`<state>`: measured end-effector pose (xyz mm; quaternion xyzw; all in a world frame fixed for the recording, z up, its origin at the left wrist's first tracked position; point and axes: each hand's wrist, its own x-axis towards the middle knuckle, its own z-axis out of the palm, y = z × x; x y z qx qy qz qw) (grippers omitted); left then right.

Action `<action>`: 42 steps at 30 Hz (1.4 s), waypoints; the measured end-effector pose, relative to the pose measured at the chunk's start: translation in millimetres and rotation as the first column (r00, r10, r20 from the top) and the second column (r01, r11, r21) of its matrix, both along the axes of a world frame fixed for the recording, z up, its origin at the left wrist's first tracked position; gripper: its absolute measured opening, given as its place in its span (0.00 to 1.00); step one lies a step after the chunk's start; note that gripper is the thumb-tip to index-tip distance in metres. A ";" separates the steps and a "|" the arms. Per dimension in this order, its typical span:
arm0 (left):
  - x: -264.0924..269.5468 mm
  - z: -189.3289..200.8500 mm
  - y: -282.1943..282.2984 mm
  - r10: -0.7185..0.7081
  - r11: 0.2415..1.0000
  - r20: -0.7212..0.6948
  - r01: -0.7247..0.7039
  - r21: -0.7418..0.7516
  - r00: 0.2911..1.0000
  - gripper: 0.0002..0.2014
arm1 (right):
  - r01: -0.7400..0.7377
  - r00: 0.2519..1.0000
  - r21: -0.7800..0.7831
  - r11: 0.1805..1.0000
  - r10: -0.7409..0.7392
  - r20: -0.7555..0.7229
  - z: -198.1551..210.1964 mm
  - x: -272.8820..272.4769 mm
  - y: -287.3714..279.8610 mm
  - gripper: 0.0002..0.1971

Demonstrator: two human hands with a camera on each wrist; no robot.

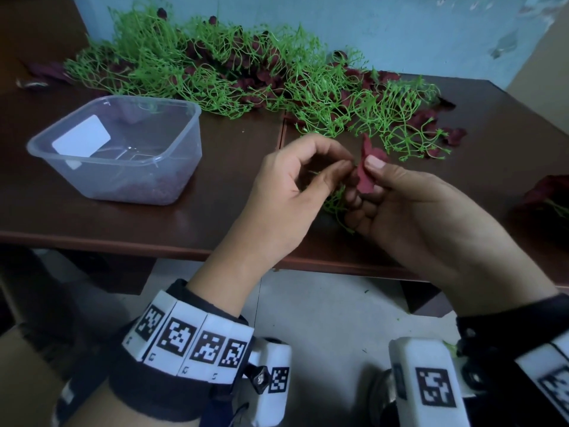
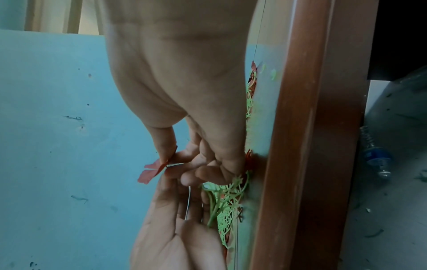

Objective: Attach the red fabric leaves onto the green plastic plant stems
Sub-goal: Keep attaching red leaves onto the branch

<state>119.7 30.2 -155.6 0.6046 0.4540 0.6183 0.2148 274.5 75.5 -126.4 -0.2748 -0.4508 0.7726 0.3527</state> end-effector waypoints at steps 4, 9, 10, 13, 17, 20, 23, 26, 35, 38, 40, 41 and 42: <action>-0.8 1.8 -2.2 0.000 0.999 -0.003 0.000 0.032 1.000 0.03 | -0.034 0.999 0.032 0.999 0.033 0.024 0.1 0.9 -0.2 0.12; -1.7 2.5 -2.7 0.034 0.998 -0.017 -0.033 0.058 0.999 0.03 | -0.050 0.998 0.049 0.998 0.049 0.027 -2.0 2.9 3.2 0.10; -1.4 2.5 -2.6 0.043 0.997 -0.025 -0.041 0.058 0.999 0.03 | -0.051 0.998 0.051 0.997 0.050 0.030 -2.4 3.4 4.2 0.10; -1.6 1.9 -1.7 0.066 0.997 -0.059 -0.063 0.053 0.996 0.02 | -0.056 0.998 0.047 0.997 0.055 0.023 -3.8 3.3 6.5 0.10; -2.3 1.3 -0.6 0.071 0.996 -0.048 -0.069 0.056 0.996 0.03 | -0.077 0.997 0.029 0.997 0.077 0.005 -4.4 1.2 6.7 0.11; -2.5 1.8 -1.1 0.097 0.994 -0.017 -0.096 0.053 0.995 0.04 | -0.088 0.996 0.025 0.996 0.088 -0.002 -4.3 -0.7 7.2 0.11; -2.5 1.0 0.0 0.098 0.994 -0.003 -0.098 0.040 0.995 0.05 | -0.079 0.997 0.024 0.997 0.079 -0.008 -3.5 -1.7 7.2 0.11; -3.3 -1.5 2.7 0.073 0.996 -0.024 -0.072 0.059 0.997 0.03 | -0.072 0.997 0.019 0.997 0.073 -0.008 -3.2 -1.8 6.2 0.11; -2.8 -1.6 2.4 0.010 0.997 0.000 -0.010 0.076 1.000 0.04 | -0.043 0.999 0.016 0.999 0.043 -0.011 -3.6 -4.7 4.5 0.10; -4.1 -2.6 2.5 0.037 0.998 -0.003 -0.036 0.056 0.999 0.04 | -0.032 0.999 0.033 0.999 0.032 0.001 -2.3 -5.9 1.2 0.11; -5.4 -3.3 2.8 0.055 0.997 -0.013 -0.054 0.053 0.998 0.05 | -0.019 1.000 0.039 0.999 0.018 0.017 -1.5 -6.6 -0.6 0.11; -5.9 -3.3 2.6 0.058 0.997 -0.013 -0.057 0.059 0.998 0.05 | -0.009 1.000 0.038 0.999 0.008 0.021 -1.4 -6.6 -1.3 0.10; -6.2 -3.3 2.2 0.058 0.996 -0.012 -0.057 0.068 0.998 0.05 | 0.000 1.000 0.035 0.999 0.000 0.018 -1.1 -6.4 -1.9 0.10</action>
